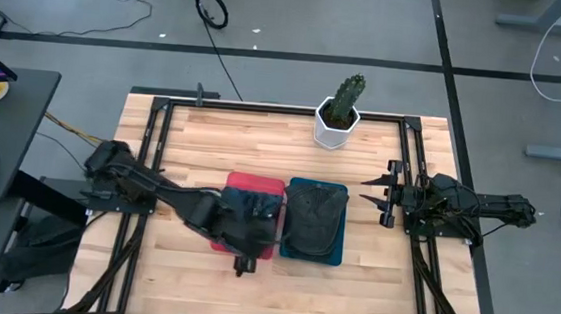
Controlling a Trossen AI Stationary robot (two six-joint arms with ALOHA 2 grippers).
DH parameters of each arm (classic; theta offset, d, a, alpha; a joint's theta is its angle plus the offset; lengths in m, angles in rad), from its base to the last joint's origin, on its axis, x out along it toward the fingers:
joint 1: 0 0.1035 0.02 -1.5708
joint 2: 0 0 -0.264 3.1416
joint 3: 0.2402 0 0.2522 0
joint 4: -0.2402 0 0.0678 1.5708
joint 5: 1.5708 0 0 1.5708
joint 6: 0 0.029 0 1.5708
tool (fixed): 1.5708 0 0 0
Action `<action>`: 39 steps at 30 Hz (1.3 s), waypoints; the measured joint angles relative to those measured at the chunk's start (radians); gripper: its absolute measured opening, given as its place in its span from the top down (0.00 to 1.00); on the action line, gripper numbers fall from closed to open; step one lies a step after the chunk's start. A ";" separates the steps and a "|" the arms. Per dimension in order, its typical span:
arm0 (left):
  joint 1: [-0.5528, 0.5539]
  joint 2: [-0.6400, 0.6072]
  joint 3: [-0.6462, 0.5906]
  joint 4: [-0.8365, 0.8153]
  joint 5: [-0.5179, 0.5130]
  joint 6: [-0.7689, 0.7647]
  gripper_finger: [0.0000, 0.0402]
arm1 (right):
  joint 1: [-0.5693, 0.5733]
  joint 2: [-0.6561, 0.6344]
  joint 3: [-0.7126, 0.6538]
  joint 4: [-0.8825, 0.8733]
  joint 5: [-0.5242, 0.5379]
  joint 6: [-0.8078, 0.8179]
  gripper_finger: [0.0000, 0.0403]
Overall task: Pick & Place hat
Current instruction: Return to Home Position
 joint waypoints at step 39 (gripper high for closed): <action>0.005 -1.143 -1.331 1.102 0.031 0.048 0.58 | 0.000 0.000 0.000 0.000 0.000 0.000 0.63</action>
